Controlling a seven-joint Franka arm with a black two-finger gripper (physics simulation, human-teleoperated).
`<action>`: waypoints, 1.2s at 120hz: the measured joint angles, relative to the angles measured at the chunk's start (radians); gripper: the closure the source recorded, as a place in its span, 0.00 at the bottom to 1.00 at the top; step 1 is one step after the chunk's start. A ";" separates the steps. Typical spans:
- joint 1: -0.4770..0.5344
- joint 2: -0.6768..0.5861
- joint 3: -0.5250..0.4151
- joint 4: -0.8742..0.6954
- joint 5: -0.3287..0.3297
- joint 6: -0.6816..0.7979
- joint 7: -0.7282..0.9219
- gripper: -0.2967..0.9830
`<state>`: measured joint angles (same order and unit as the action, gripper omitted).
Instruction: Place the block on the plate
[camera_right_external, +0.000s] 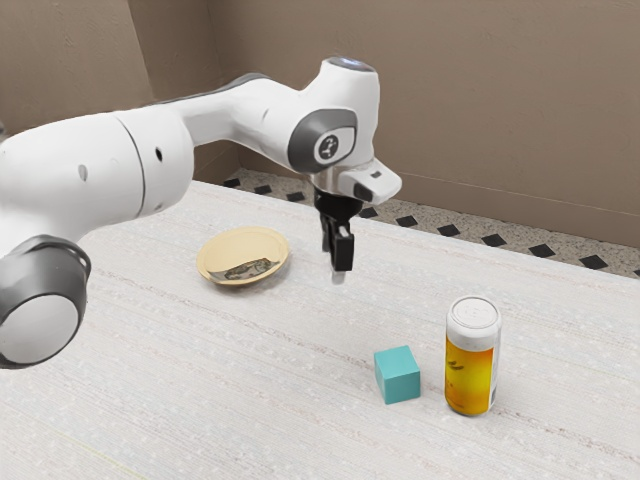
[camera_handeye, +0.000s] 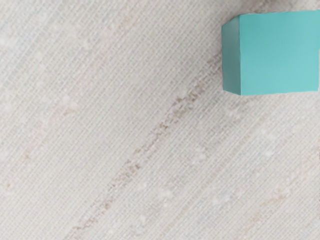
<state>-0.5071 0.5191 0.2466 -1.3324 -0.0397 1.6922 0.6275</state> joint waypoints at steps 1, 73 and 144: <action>-0.001 0.006 0.000 0.005 -0.003 0.001 0.000 0.23; -0.102 0.147 -0.002 0.000 -0.141 0.165 -0.005 0.23; -0.130 0.127 -0.009 -0.138 -0.218 0.307 0.007 0.23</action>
<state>-0.6376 0.6464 0.2377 -1.4706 -0.2572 1.9988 0.6343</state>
